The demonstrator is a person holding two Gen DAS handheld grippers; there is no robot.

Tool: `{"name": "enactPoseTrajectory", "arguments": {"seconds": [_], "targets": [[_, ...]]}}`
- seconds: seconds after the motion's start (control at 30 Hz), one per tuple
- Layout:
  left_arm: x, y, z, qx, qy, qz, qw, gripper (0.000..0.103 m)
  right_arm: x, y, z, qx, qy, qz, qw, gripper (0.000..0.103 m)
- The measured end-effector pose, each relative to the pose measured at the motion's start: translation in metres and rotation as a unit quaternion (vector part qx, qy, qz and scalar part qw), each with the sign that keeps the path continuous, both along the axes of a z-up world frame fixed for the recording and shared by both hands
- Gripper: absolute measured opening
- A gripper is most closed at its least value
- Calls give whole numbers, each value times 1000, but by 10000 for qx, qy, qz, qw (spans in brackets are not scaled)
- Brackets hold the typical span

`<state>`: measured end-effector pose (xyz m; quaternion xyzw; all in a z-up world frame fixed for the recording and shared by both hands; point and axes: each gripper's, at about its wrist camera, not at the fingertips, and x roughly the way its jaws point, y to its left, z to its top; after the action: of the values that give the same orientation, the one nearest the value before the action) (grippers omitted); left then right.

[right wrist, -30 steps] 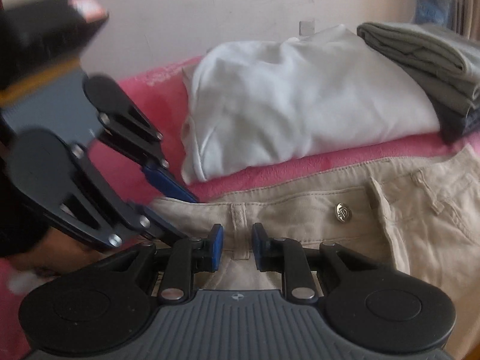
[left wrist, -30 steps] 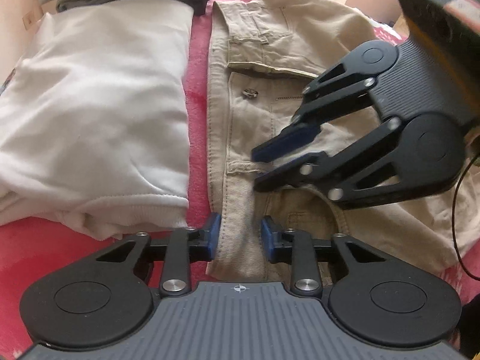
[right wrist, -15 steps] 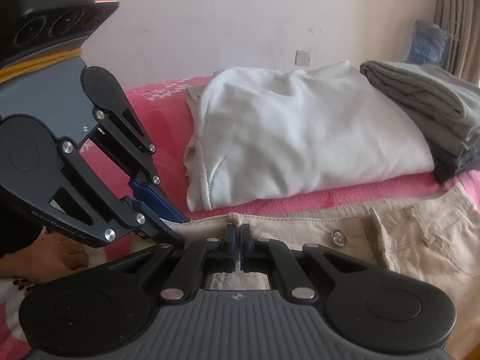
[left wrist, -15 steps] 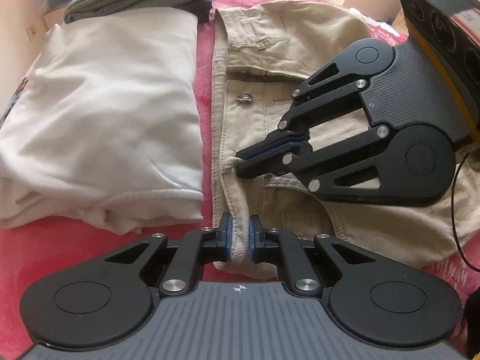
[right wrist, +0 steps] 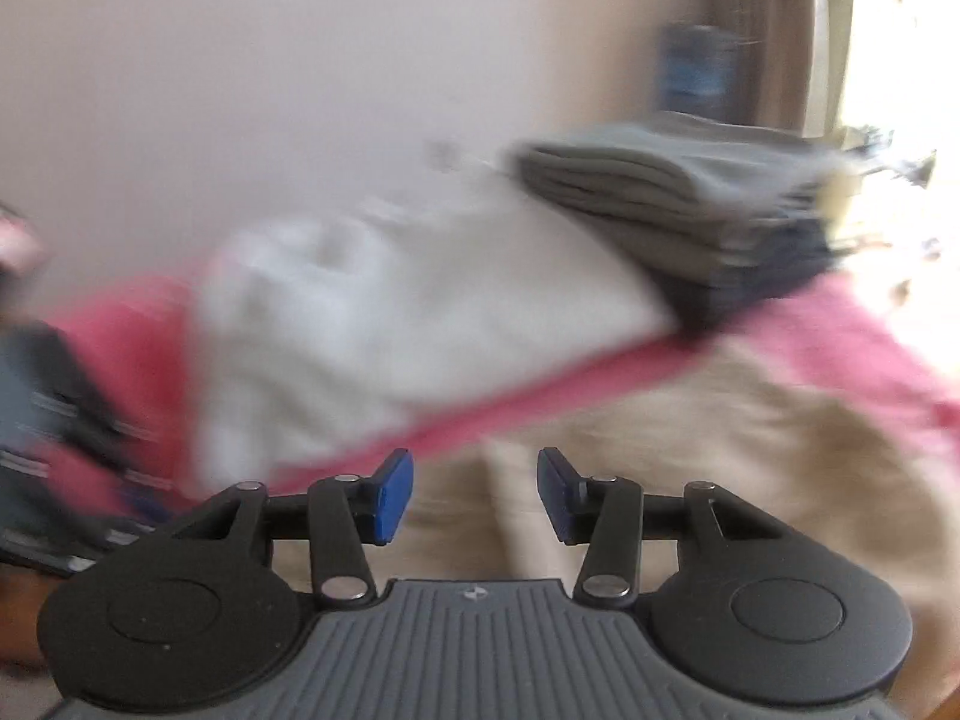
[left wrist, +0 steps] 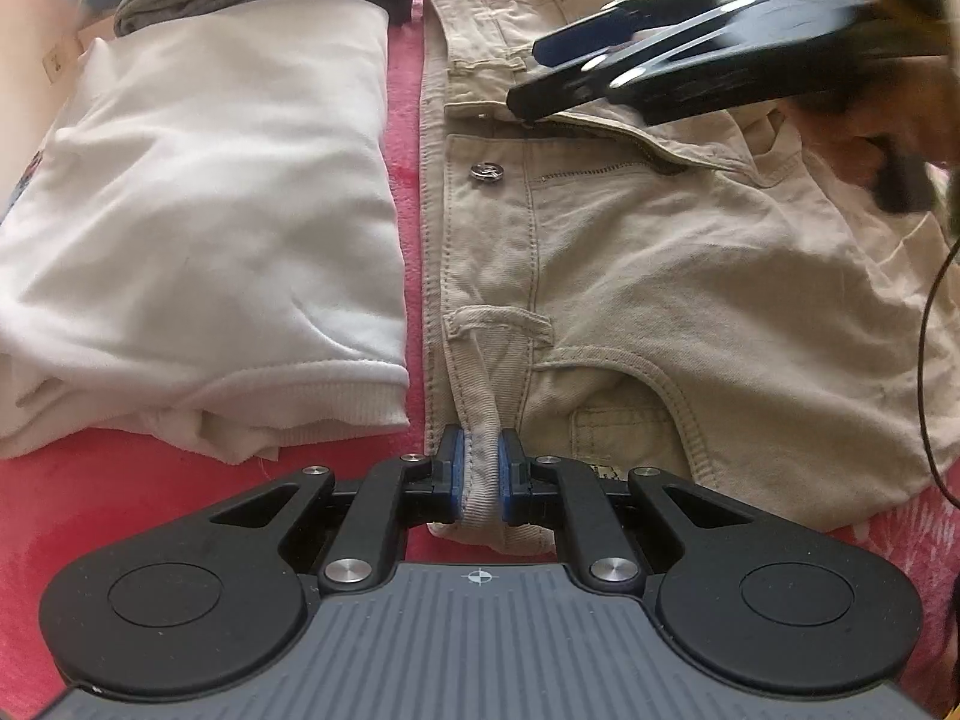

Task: Fold clothes

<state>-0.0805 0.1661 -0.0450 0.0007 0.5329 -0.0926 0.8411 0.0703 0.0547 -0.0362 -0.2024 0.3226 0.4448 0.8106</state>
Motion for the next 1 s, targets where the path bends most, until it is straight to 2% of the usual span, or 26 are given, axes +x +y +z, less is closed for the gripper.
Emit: {"name": "enactPoseTrajectory", "arguments": {"seconds": [0.07, 0.1, 0.2, 0.23, 0.43, 0.57, 0.67, 0.7, 0.73, 0.8, 0.93, 1.0], "targets": [[-3, 1, 0, -1, -20, 5, 10000, 9, 8, 8, -19, -407, -160, -38, 9990, 41], [-5, 2, 0, 3, -37, -3, 10000, 9, 11, 11, -27, -530, -184, -94, 9984, 32], [-9, 4, -1, -1, -62, -8, 10000, 9, 13, 6, -37, -468, -190, -317, 9982, 17], [-9, 5, -1, -3, -68, -8, 10000, 9, 14, 3, -37, -363, -125, -367, 9986, 3], [-7, 4, 0, -27, -48, 9, 10000, 9, 8, -1, -20, 189, 95, -216, 9995, 4], [-6, 4, 0, -37, -49, 5, 10000, 11, 11, 7, -37, -40, 139, -219, 9997, 4], [-6, 7, 4, -58, -19, -2, 10000, 18, 15, 0, -39, 153, 325, -311, 9989, 5], [-6, 8, 8, -68, -21, 5, 10000, 19, 16, -3, -36, 204, 392, -350, 9984, 9], [-6, 10, 13, -99, -47, 16, 9999, 20, 17, -8, -31, 268, 443, -408, 9978, 24], [-7, 19, 28, -278, -147, 54, 9995, 21, 17, -22, -18, 453, 467, -617, 9960, 41], [3, 32, 60, -632, -530, 139, 9965, 23, 12, -67, 14, 990, 651, -941, 9885, 41], [21, 26, 67, -751, -789, 17, 9940, 23, 8, -95, 27, 1202, 813, -1188, 9823, 41]]}}
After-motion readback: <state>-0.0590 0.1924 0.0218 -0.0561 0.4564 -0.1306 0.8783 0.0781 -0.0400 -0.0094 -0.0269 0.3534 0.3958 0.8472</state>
